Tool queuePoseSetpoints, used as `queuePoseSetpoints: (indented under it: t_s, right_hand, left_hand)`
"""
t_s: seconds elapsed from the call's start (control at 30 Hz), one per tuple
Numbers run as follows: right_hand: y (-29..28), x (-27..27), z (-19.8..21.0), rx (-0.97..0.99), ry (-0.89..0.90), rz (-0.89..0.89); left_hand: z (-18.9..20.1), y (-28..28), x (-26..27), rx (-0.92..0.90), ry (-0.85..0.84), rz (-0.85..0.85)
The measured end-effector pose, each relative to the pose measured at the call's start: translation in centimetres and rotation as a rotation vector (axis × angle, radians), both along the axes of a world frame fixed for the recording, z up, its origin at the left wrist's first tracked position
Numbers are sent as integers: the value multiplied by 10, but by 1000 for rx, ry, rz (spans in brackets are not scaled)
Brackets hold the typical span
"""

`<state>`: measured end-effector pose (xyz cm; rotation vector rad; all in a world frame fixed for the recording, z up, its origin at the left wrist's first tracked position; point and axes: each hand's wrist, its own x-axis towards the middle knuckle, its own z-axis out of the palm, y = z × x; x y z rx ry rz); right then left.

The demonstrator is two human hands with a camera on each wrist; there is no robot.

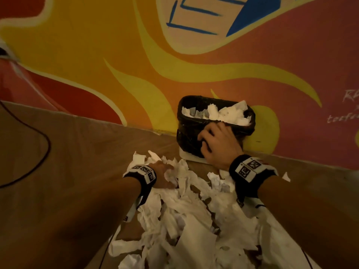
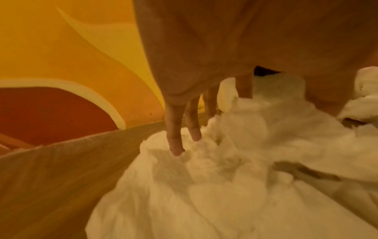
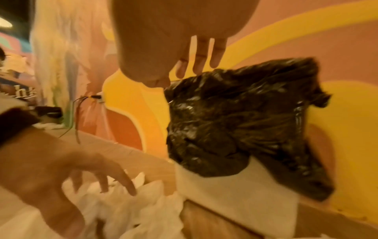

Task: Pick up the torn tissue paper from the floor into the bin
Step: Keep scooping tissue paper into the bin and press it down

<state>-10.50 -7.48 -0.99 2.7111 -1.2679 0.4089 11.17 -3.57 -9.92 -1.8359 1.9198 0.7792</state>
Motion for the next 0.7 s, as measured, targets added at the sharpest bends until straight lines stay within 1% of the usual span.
queuePoseSetpoints:
  t_s: [0.07,0.17,0.23,0.27,0.33,0.47,0.57,0.7]
  right_hand:
    - [9,21,-17,210,108,52]
    - [15,48,-45,475,252,45]
    - [17,57,-65,595,304,17]
    - [14,61,-79,642,318,-4]
    - [11,65,-107,732,365,-58]
    - [2,71,-144,807,463,-53]
    - [1,71,-155,856,516,-90]
    - [9,69,-153,873,404,-70]
  left_hand:
    - [-24,-3,-1,63,-6,-87]
    - [-69,-12,5,57,-38,-27]
    - [-74,-7,7,20,37,26]
    - [-59,2,4,5,88,56]
    - [-48,10,2,-6,189,113]
    - [-37,17,11,-12,323,170]
    - [-25,25,27,-57,344,238]
    - [-9,35,45,-62,375,388]
